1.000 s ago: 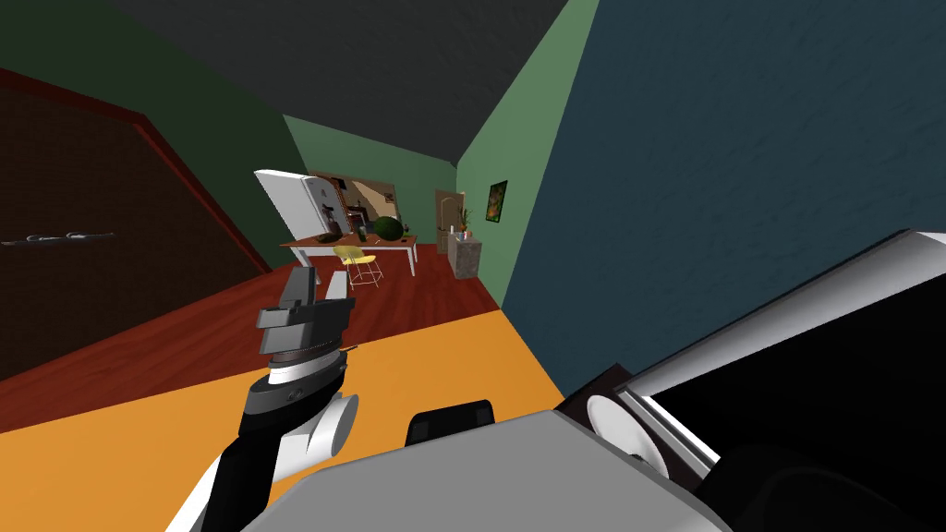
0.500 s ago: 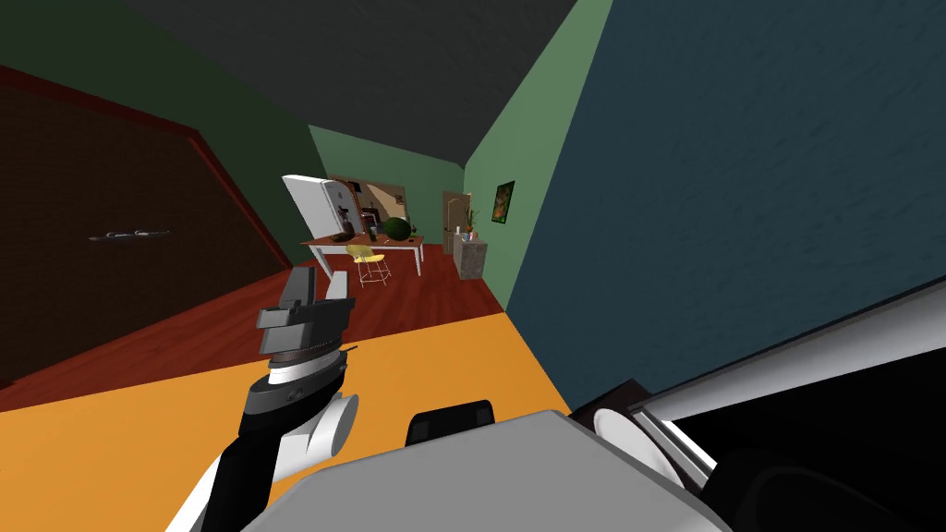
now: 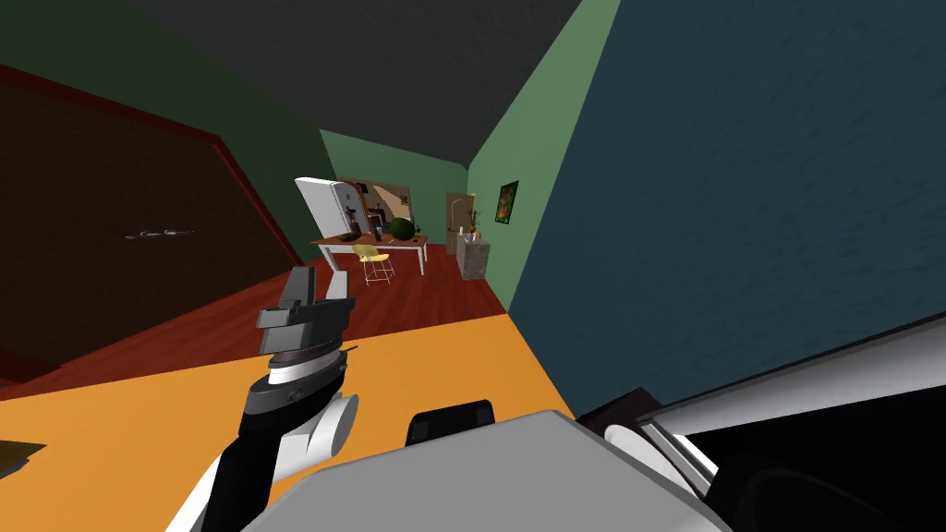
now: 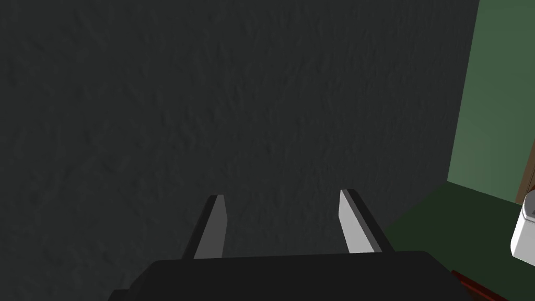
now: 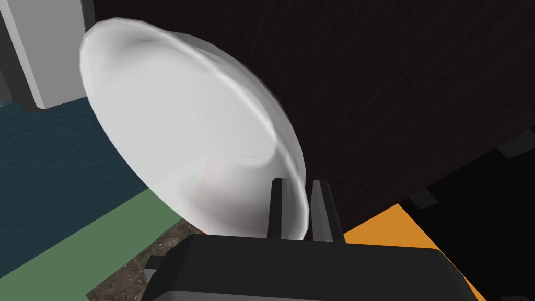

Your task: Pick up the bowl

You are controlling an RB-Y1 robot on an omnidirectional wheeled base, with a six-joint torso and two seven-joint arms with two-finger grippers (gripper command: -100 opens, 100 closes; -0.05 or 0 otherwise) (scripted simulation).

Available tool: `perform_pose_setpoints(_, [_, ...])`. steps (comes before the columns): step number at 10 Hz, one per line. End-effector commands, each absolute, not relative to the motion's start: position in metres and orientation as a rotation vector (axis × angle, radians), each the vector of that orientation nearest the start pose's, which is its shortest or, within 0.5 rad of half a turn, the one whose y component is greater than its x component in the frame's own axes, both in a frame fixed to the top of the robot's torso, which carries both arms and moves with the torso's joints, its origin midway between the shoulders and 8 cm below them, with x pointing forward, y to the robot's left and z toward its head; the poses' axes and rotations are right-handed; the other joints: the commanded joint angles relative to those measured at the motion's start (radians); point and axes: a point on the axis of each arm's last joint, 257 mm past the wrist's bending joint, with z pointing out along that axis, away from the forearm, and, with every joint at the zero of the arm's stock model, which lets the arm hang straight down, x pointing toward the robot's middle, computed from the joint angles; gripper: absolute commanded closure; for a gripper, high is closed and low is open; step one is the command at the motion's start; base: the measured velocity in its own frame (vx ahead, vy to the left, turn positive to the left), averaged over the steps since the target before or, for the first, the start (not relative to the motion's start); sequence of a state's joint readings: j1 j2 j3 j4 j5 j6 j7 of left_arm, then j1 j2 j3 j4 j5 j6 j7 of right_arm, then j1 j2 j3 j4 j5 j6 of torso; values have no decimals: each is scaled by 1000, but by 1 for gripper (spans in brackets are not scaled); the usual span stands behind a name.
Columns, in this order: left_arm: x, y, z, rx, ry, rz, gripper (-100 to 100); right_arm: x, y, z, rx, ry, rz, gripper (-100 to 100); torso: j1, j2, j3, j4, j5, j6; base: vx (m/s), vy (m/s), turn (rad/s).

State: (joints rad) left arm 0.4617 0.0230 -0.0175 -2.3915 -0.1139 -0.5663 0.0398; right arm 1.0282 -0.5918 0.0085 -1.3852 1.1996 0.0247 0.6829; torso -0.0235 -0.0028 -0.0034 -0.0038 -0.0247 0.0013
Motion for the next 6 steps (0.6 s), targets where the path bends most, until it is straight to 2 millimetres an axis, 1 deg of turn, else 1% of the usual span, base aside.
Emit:
perform_pose_setpoints(1, [310,243,93,-414,541,-1342,0,-74,-536,-498,-830,2714,-713,100,0,0,0,0,0,0,19,-42,1])
perform_pose_setpoints(2, [310,243,93,-414,541,-1342,0,-78,-531,-489,-773,2713,-751,100,0,0,0,0,0,1,33,-60,136])
perform_pose_setpoints(3, [310,243,93,-414,541,-1342,0,-93,-528,-485,-776,2735,-745,100,0,-1,0,0,0,0,33,-60,132])
perform_pose_setpoints(4, [310,243,93,-414,541,-1342,0,-99,-528,-484,-777,2745,-744,100,-1,-1,-1,0,0,1,14,-32,27])
perform_pose_setpoints(5, [310,243,93,-414,541,-1342,0,-95,-530,-484,-779,2736,-748,100,1,0,0,0,1,2,1,-11,-9])
perform_pose_setpoints(6, [310,243,93,-414,541,-1342,0,-97,-530,-484,-781,2739,-747,0,2,1,1,0,1,1,0,0,0])
